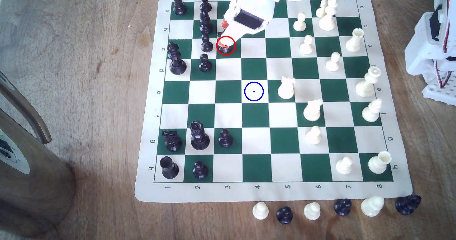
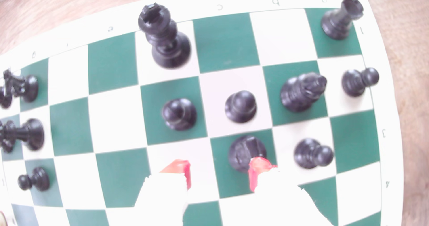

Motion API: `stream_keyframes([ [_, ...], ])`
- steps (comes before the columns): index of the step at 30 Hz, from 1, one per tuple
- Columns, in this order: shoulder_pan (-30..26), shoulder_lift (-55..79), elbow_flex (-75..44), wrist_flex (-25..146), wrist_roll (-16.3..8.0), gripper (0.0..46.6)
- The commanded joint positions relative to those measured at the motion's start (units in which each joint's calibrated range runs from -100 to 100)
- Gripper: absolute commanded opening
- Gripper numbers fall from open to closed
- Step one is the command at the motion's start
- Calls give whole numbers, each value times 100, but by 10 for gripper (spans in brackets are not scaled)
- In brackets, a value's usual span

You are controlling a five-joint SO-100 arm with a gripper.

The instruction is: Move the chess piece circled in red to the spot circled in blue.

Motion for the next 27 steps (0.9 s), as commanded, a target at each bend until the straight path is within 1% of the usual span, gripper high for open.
stream_keyframes([
  [1, 66, -98, -77, -243, 44, 139],
  [14, 184, 21, 77, -497, 112, 136],
  [27, 98, -395, 68, -350, 88, 134],
])
